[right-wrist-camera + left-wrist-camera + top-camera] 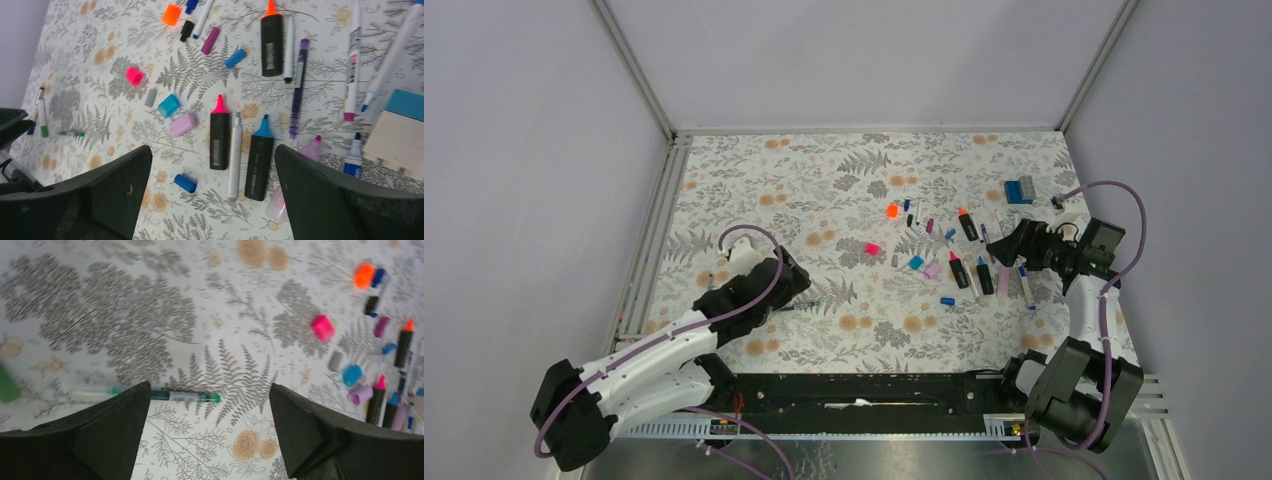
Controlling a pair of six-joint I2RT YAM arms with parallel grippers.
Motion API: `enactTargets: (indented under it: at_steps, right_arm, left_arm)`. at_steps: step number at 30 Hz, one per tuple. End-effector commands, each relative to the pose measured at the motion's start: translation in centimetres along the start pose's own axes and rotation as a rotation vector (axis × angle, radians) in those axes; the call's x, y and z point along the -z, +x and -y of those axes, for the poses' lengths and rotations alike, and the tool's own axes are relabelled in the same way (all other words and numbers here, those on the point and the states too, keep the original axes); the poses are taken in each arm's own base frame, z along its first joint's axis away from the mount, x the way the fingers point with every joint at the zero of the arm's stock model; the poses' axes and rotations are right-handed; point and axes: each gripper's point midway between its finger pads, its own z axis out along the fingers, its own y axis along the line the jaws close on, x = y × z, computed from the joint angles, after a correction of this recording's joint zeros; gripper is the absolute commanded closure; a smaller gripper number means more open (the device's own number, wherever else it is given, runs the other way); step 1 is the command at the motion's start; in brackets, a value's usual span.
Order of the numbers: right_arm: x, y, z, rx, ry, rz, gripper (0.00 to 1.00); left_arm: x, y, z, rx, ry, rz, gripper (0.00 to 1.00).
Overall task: Open the pen caps
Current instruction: Pick up the pen from the center of the board.
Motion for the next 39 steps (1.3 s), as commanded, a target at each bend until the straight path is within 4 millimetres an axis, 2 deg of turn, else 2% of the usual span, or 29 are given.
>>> enactTargets:
  at_steps: [1,3,4,13,15,18,21,25,32,34,39]
  right_arm:
    - [0.1,-1.2,1.6,-0.005,0.096,0.045,0.00]
    - [0.1,-1.3,1.5,-0.009,0.093,0.047,0.01]
    - [0.1,-1.2,1.5,-0.009,0.093,0.046,0.01]
    - [0.1,-1.1,1.7,-0.006,0.100,0.045,0.00]
    - [0.1,-1.1,1.7,-0.006,0.099,0.043,0.00]
    - [0.1,-1.0,1.7,-0.006,0.099,0.042,0.00]
    - [0.1,-1.1,1.6,-0.004,0.097,0.043,0.00]
    - [0.1,-1.0,1.6,-0.004,0.095,0.042,0.00]
    - [0.1,-1.0,1.6,-0.001,0.094,0.040,0.00]
    - [0.1,-1.0,1.6,-0.001,0.095,0.039,0.00]
    - [0.1,-1.1,1.6,0.003,0.093,0.039,0.00]
  left_arm:
    - [0.1,-0.6,-2.1,0.145,-0.180,0.019,0.11]
    - [-0.2,-0.2,-2.0,0.144,-0.200,-0.006,0.22]
    - [-0.4,0.2,-1.8,0.145,-0.209,-0.023,0.24]
    - [-1.7,3.9,-3.2,0.172,-0.479,-0.188,0.26]
    - [-2.0,4.8,-3.0,0.170,-0.504,-0.235,0.33]
    - [-2.4,5.9,-2.8,0.150,-0.531,-0.291,0.51]
    - [-2.6,6.7,-3.7,0.129,-0.585,-0.316,0.52]
    - [-3.0,7.0,-4.4,0.116,-0.629,-0.329,0.52]
    - [-3.7,6.3,-5.2,0.117,-0.663,-0.322,0.52]
    - [-4.0,6.2,-5.2,0.106,-0.664,-0.327,0.56]
    - [-4.4,6.6,-5.8,0.085,-0.673,-0.349,0.74]
